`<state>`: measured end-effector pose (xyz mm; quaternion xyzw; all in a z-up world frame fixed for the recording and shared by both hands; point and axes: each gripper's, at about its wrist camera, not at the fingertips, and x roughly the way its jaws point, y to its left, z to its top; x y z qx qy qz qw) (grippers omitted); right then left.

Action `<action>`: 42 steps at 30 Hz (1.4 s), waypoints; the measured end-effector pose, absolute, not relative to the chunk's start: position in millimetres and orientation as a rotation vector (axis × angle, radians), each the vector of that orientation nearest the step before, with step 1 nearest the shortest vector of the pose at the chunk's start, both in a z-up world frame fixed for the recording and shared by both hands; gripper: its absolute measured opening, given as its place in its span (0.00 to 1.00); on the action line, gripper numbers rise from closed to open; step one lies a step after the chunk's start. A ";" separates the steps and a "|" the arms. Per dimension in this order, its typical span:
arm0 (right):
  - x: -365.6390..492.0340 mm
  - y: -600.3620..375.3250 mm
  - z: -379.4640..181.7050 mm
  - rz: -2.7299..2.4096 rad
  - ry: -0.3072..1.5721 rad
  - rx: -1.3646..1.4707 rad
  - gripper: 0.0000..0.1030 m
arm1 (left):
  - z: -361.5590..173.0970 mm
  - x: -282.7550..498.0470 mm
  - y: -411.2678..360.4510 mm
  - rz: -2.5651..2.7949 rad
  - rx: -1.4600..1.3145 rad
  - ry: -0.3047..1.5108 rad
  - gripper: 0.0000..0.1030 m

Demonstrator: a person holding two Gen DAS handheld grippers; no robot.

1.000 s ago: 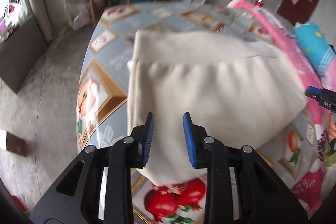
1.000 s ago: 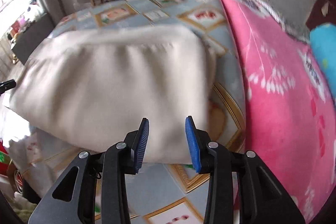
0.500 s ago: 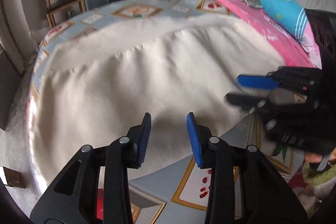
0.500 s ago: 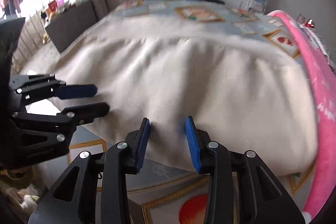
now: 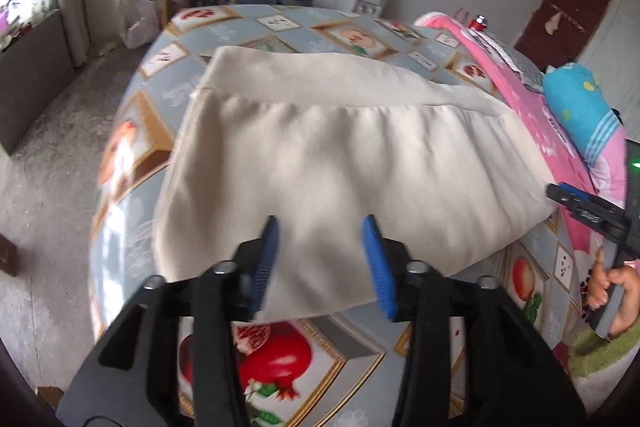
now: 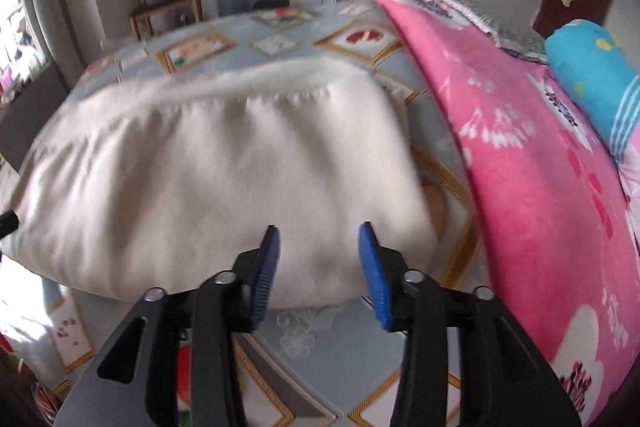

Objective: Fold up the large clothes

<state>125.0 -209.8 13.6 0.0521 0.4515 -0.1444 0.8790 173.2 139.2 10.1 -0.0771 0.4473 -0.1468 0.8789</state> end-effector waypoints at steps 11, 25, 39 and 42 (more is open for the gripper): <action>118.1 -158.6 23.2 -0.162 0.891 0.127 0.66 | 21.0 161.4 121.4 -0.265 -0.060 0.912 0.66; 85.3 -110.7 39.4 -0.106 0.857 0.097 0.74 | 37.4 131.5 109.5 -0.253 0.025 0.883 0.83; 17.7 -112.6 102.7 -0.155 0.689 0.076 0.94 | 109.3 57.4 76.9 -0.096 0.085 0.702 0.92; 9.7 -118.8 96.0 -0.190 0.712 0.094 0.94 | 106.3 59.5 72.9 -0.079 0.080 0.745 0.92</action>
